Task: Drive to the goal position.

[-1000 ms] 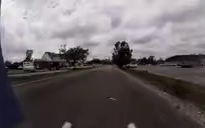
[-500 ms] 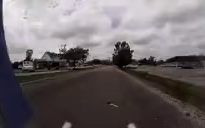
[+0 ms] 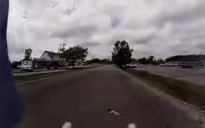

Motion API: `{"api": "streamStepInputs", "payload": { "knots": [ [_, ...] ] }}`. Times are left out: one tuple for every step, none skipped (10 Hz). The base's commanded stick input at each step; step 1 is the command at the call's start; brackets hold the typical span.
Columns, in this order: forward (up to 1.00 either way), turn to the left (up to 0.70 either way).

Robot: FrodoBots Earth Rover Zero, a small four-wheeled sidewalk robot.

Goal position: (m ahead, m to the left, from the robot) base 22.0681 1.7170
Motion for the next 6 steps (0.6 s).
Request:
{"api": "streamStepInputs", "payload": {
  "knots": [
    [0.60, 0.00],
    [0.60, 0.00],
    [0.60, 0.00],
    [0.60, 0.00],
    [0.60, 0.00],
    [0.60, 0.00]
  ]
}}
